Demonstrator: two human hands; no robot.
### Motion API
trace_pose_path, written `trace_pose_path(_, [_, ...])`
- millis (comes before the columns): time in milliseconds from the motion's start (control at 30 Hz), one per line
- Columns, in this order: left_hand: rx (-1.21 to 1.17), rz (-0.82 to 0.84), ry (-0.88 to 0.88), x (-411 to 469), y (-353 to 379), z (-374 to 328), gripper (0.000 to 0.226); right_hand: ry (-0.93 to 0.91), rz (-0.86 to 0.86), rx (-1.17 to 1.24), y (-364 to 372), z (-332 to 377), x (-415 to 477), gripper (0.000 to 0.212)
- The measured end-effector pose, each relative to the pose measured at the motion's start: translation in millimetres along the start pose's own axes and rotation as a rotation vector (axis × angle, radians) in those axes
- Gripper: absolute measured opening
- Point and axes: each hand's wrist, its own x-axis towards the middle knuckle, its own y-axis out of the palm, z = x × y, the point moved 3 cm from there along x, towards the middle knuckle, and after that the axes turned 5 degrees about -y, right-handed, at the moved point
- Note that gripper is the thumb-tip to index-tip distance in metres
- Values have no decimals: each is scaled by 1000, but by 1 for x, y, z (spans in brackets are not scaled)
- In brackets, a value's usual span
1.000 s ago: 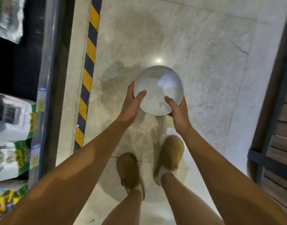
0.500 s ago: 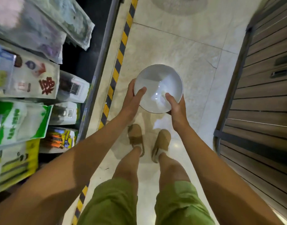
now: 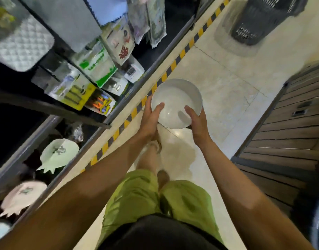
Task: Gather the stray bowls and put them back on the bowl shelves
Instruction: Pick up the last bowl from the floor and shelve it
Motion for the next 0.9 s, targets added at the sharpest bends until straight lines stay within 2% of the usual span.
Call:
trace_pose_path(100, [-85, -110, -8, -59, -31, 19, 53, -24, 113, -29, 18, 0, -50, 70])
trace_pose_path(267, [-201, -260, 2, -149, -90, 49, 52, -7, 324, -110, 61, 2, -127, 77])
trace_pose_path(400, [-310, -348, 90, -218, -145, 73, 40, -24, 504, -180, 111, -3, -185, 56])
trace_pose_path(533, [-422, -467, 152, -292, -205, 103, 35, -2, 650, -228, 166, -25, -255, 48])
trace_pose_path(667, [-499, -584, 213, -381, -269, 151, 37, 16, 750, -270, 220, -56, -351, 39])
trace_pose_path(800, [-549, -719, 242, -483, -331, 211, 32, 37, 903, -310, 265, -98, -465, 55])
trace_pose_path(900, [-594, -856, 242, -556, -375, 257, 40, 39, 1003, -323, 296, -130, -551, 39])
